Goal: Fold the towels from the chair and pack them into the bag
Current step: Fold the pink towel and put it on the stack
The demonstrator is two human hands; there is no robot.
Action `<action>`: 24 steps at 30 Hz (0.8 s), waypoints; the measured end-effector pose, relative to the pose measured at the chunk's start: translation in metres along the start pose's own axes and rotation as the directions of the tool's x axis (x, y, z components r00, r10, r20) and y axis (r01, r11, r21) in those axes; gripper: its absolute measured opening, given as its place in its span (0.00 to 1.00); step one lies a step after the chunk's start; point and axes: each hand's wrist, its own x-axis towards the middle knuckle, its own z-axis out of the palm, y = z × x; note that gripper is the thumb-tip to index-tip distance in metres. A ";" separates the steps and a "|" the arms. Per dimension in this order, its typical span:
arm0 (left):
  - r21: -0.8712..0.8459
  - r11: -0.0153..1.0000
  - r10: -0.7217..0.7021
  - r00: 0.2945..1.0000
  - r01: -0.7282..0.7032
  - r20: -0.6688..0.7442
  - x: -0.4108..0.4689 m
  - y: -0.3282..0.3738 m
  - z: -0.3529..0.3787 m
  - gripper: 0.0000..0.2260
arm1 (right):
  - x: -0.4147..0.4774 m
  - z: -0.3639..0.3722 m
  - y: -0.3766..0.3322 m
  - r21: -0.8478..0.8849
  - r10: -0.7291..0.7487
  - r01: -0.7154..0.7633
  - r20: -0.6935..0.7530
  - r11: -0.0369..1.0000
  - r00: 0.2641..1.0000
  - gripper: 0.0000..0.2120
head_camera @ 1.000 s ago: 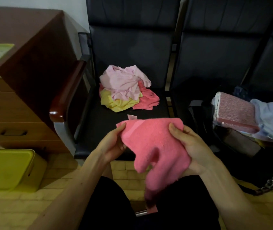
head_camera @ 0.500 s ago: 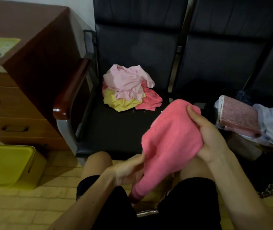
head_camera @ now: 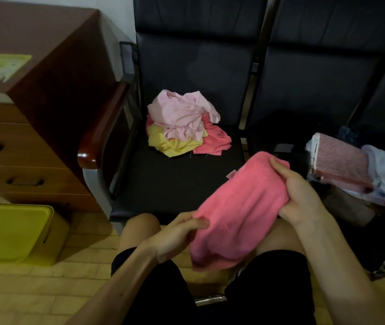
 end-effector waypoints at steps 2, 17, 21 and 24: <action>-0.078 0.996 -0.042 0.997 0.036 -0.068 0.001 0.006 0.002 0.12 | 0.000 -0.004 -0.004 0.006 -0.020 0.020 -0.008 1.000 1.000 0.15; -0.467 0.884 -0.113 0.980 0.024 -0.162 0.009 0.057 0.025 0.16 | -0.008 -0.029 0.100 -0.005 0.344 -0.426 0.598 0.905 0.724 0.41; -0.376 0.923 0.009 0.983 -0.078 -0.183 0.002 0.065 0.025 0.12 | -0.002 -0.035 0.090 0.088 0.168 -0.281 0.620 0.956 0.767 0.32; -0.325 0.935 0.087 0.980 -0.143 -0.180 -0.004 0.067 0.022 0.16 | -0.003 -0.036 0.078 -0.068 0.048 -0.012 0.546 0.998 0.837 0.37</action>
